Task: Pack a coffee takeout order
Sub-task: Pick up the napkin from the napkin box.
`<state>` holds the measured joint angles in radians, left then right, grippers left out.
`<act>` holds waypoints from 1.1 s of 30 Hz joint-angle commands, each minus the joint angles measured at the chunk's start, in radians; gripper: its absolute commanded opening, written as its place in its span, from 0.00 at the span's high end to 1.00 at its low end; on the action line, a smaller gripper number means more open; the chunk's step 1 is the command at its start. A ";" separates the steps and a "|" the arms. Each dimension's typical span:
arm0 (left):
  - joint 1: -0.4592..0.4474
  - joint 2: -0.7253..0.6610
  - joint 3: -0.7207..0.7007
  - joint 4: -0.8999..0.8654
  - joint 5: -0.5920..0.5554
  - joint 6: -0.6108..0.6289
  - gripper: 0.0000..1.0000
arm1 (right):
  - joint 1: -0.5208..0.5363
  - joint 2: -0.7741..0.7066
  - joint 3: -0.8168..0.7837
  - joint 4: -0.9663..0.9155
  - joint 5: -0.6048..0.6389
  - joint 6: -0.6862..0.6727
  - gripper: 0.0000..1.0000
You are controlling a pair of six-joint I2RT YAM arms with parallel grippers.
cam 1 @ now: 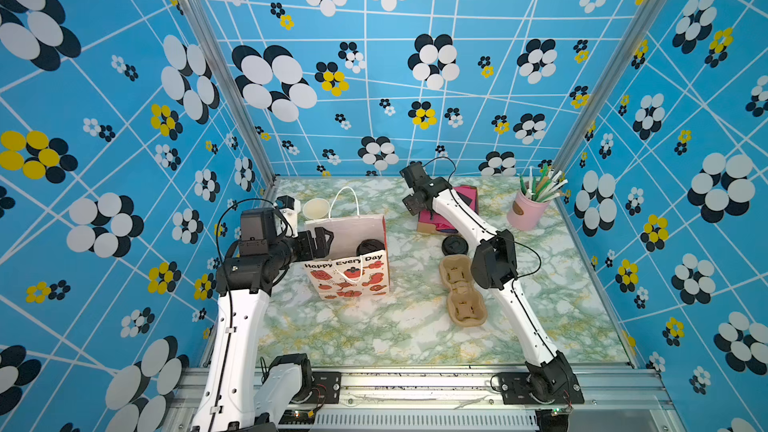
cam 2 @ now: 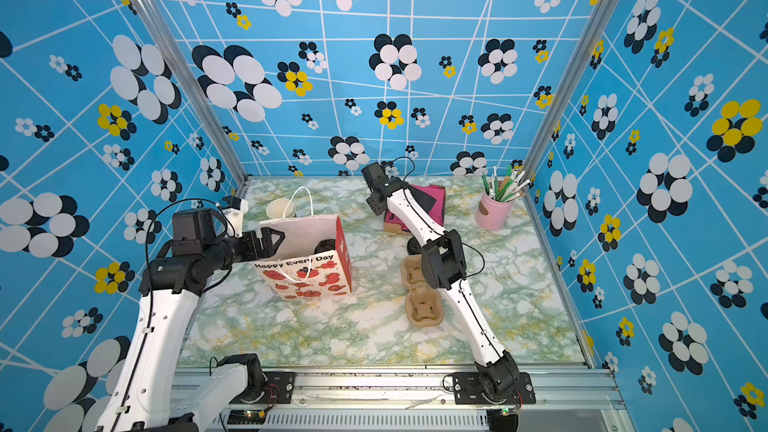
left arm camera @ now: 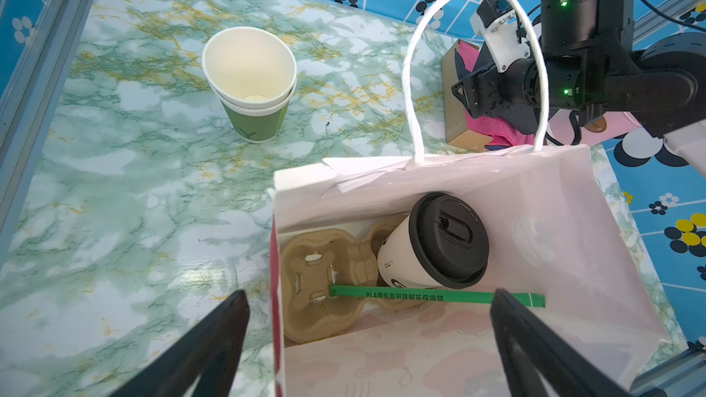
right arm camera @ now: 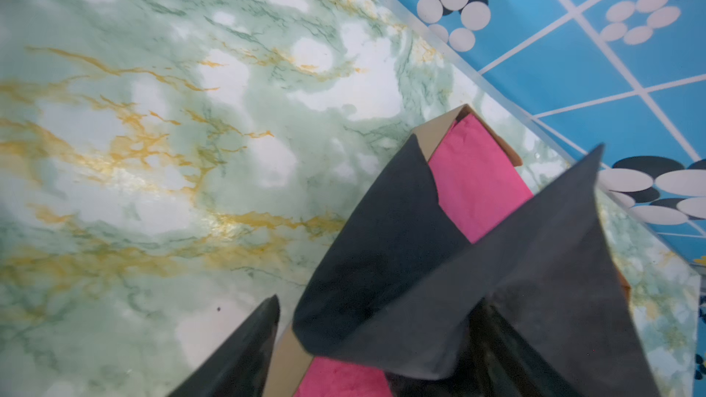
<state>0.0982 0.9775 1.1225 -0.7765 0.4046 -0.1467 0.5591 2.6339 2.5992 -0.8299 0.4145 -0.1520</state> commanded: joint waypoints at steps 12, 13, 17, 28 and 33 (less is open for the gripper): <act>0.007 -0.012 -0.025 0.017 0.006 0.001 0.00 | 0.005 0.024 0.035 0.082 0.109 -0.042 0.83; 0.007 -0.012 -0.024 0.017 0.006 0.002 0.00 | 0.005 0.018 0.034 0.081 0.110 -0.043 0.86; 0.006 -0.015 -0.018 0.013 0.004 0.002 0.00 | 0.005 -0.036 0.033 0.073 0.118 -0.056 0.99; 0.007 -0.032 0.025 0.011 0.011 0.009 0.00 | 0.002 -0.290 0.025 -0.001 0.061 -0.135 1.00; 0.007 -0.049 0.079 0.020 0.039 0.047 0.00 | -0.004 -0.425 0.000 -0.078 -0.081 -0.169 1.00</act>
<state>0.0982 0.9539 1.1496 -0.7704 0.4122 -0.1349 0.5587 2.2810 2.6041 -0.8318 0.4335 -0.2859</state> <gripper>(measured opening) 0.999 0.049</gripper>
